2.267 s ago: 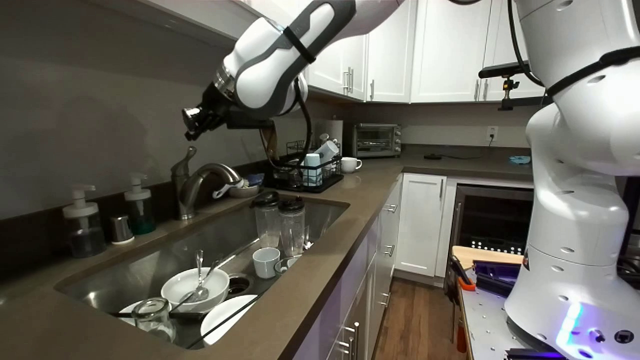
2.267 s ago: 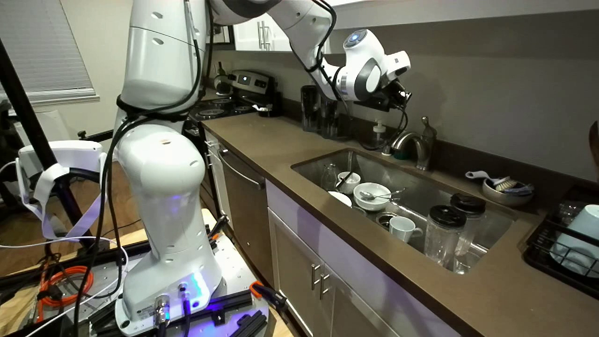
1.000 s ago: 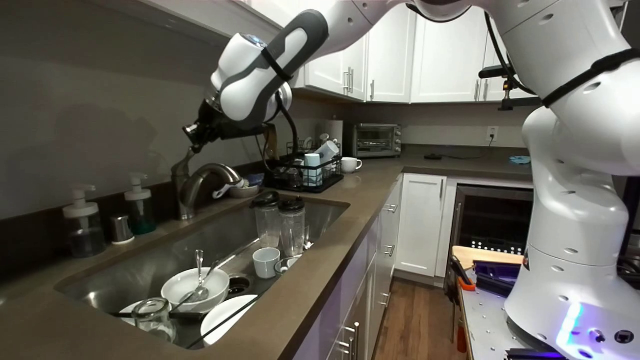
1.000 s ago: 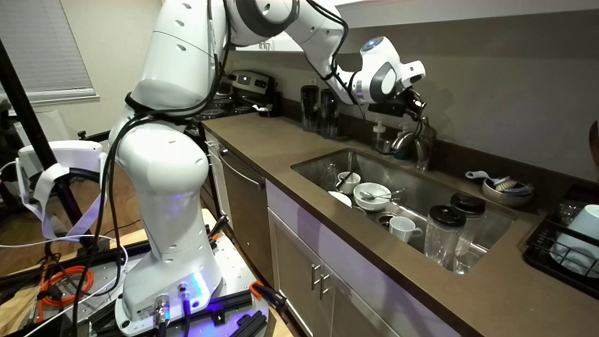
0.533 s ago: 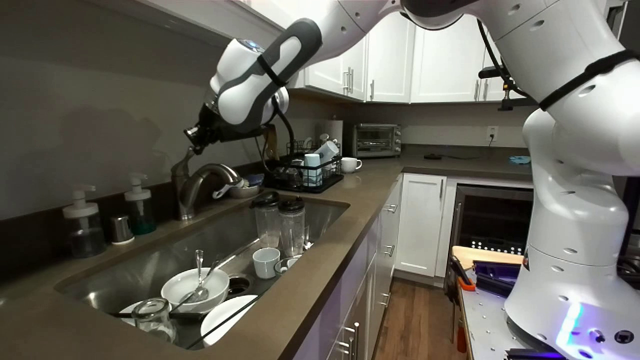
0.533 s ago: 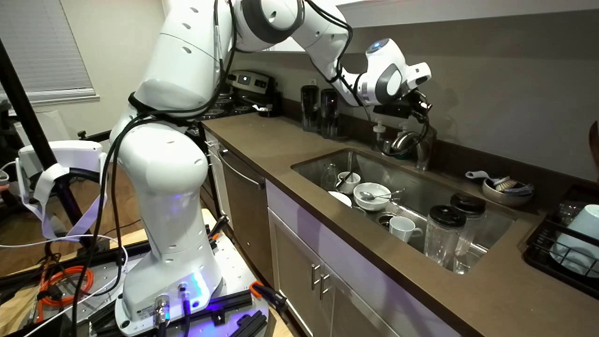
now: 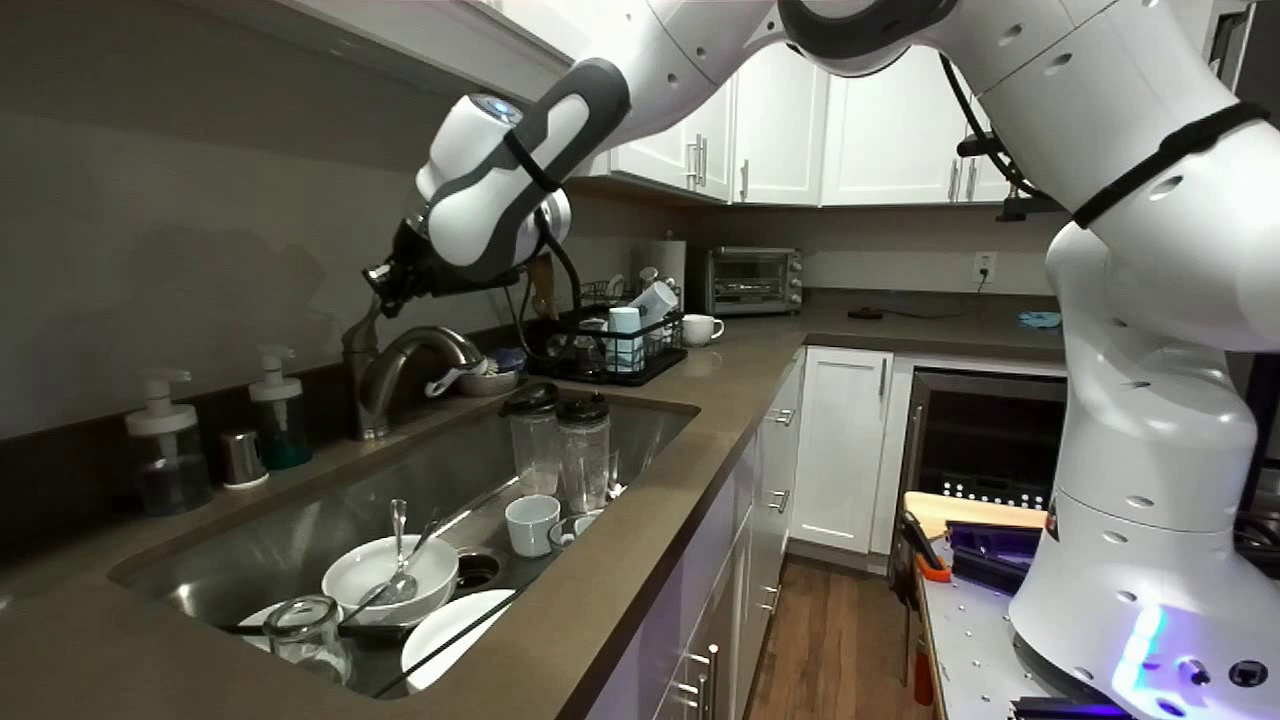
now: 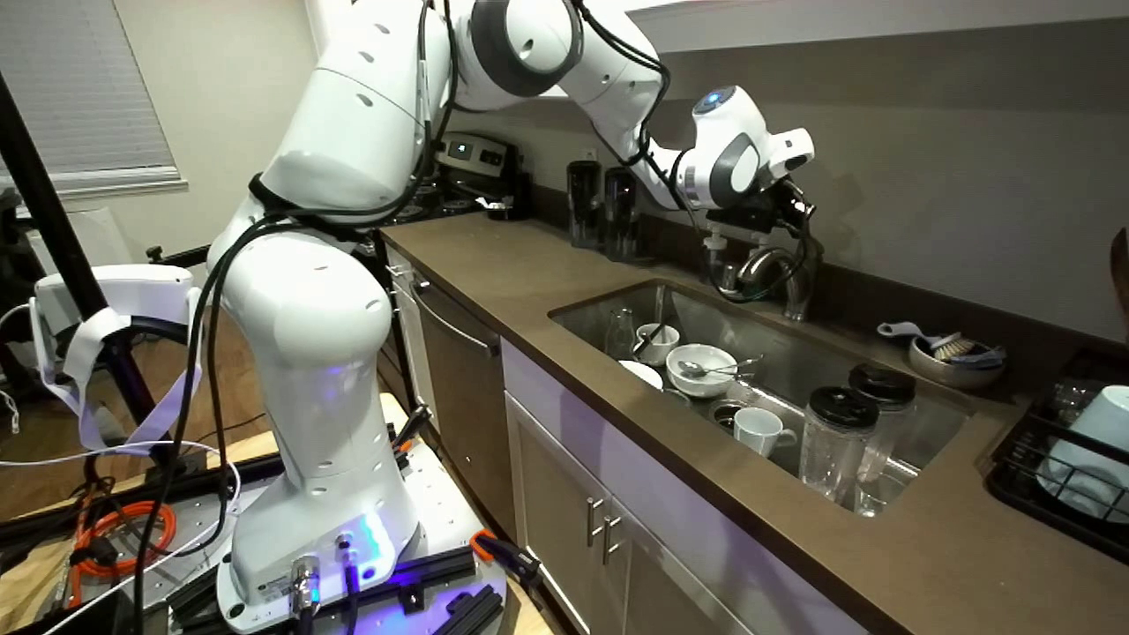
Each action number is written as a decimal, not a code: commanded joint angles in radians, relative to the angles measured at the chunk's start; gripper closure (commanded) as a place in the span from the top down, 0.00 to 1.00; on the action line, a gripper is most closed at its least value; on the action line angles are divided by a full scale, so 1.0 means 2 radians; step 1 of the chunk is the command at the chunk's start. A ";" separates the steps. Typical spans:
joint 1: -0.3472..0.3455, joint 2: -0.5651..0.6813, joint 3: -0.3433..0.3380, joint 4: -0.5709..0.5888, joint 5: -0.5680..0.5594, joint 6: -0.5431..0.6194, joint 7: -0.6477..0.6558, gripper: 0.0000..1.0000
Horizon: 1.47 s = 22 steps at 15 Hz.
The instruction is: Open the faucet
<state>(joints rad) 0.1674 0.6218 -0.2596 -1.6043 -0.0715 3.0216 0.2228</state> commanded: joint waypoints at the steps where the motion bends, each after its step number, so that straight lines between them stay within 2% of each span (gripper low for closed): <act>1: 0.002 0.008 -0.007 0.016 0.006 0.048 0.017 0.04; 5: 0.009 0.010 -0.017 0.013 0.007 0.105 0.032 0.04; 9: -0.004 0.013 0.002 0.023 0.012 0.145 0.041 0.04; 13: -0.009 0.016 0.012 0.030 0.011 0.154 0.053 0.04; 15: -0.005 0.017 0.004 0.029 0.011 0.156 0.057 0.04; 17: 0.012 0.018 -0.023 0.028 0.013 0.143 0.059 0.04; 20: -0.020 0.008 0.019 0.021 0.000 0.134 0.050 0.03; 22: -0.014 0.010 0.011 0.023 0.005 0.126 0.053 0.04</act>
<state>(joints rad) 0.1510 0.6373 -0.2503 -1.5748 -0.0663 3.2992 0.3242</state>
